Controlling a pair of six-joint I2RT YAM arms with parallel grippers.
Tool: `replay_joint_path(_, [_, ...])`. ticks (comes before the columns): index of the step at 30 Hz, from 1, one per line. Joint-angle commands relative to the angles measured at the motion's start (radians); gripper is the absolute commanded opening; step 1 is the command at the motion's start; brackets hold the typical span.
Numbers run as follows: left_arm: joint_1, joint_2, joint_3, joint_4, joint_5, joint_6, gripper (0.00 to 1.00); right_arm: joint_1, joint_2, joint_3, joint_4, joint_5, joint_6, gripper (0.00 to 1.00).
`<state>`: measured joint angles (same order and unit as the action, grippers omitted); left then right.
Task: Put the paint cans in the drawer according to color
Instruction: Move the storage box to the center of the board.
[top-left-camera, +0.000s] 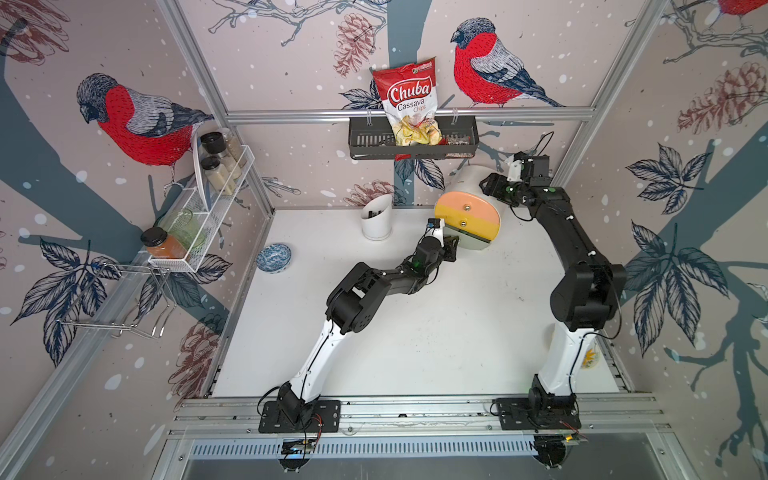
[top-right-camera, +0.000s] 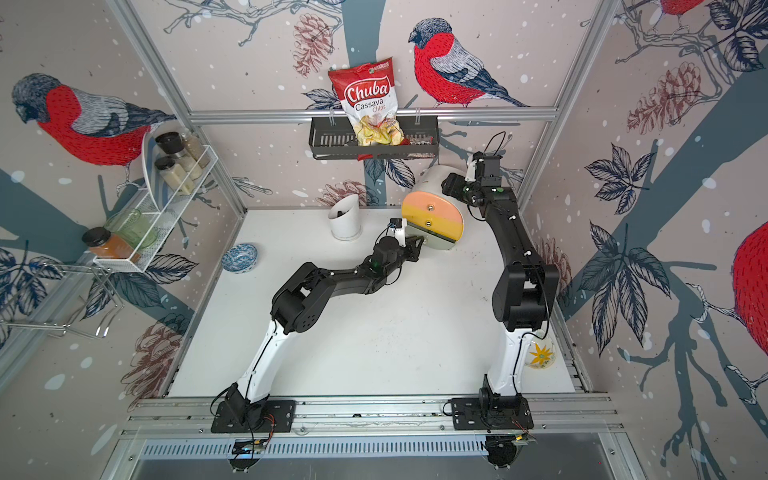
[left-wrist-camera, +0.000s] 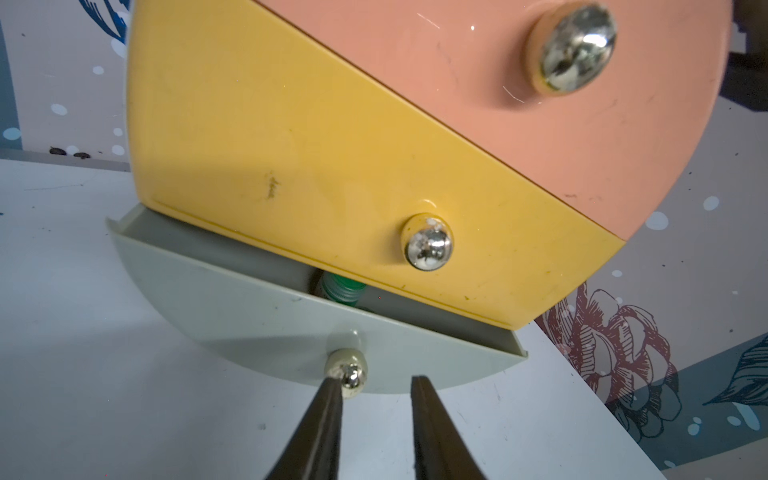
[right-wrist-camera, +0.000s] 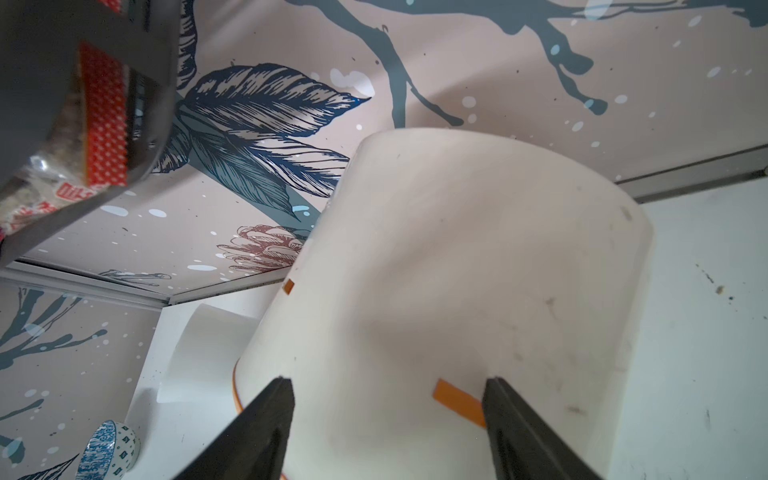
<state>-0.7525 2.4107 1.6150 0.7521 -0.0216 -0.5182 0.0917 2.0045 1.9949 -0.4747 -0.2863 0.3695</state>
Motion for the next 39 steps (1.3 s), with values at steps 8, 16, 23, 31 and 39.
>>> replay_joint_path(8, [0.002, 0.019, 0.036, -0.021, 0.005, 0.020, 0.27, 0.011, 0.074, 0.051, 0.035, 0.102, -0.003, 0.76])
replay_joint_path(16, [0.001, 0.033, 0.020, -0.021, 0.004, -0.040, 0.22, 0.029, 0.089, 0.038, 0.029, 0.108, -0.010, 0.76])
replay_joint_path(23, [0.002, 0.091, 0.115, -0.086, 0.019, -0.055, 0.27, 0.057, 0.065, -0.023, 0.031, 0.107, -0.003, 0.75])
replay_joint_path(31, [0.024, 0.063, 0.068, -0.069, 0.014, -0.079, 0.26, 0.078, 0.034, -0.070, 0.041, 0.126, -0.003, 0.75])
replay_joint_path(39, [0.031, -0.037, -0.102, -0.033, -0.078, -0.077, 0.32, 0.083, 0.027, -0.057, 0.035, 0.126, -0.013, 0.75])
